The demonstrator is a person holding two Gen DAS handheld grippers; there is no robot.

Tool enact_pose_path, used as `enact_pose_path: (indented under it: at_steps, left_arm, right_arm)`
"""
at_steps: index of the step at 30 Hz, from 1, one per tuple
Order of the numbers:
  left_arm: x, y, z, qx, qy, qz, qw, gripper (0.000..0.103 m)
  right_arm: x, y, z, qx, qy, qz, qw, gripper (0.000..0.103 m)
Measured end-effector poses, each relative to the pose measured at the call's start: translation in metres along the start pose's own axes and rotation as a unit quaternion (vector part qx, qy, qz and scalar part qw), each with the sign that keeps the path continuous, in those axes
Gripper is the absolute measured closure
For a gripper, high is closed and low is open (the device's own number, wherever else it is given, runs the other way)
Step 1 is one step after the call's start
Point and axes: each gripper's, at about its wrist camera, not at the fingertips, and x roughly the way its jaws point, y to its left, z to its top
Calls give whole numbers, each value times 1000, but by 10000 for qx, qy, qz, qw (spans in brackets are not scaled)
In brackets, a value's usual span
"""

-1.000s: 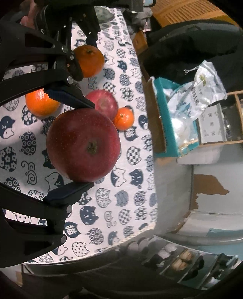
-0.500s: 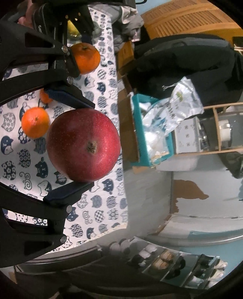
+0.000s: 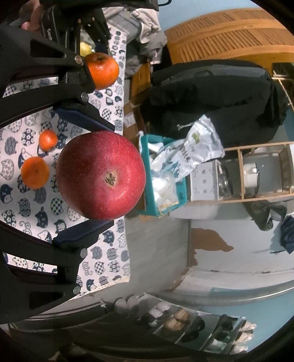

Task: Organize fruits
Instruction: 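Lift the held apple and mandarin and carry them toward the glass bowl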

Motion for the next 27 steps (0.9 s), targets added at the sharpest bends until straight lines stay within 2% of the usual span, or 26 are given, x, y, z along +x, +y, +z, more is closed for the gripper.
enact_pose_path:
  at_steps: [17,27]
  left_arm:
    - [-60,49,-6,-237,-464,253,9983,38]
    - [-75,86,-16,-517,-522,422,9964,38]
  right_arm:
    - [-13,67,20,-390,-232,404,9981,29]
    - [-6,108,28,-578,-187,671,9959,29]
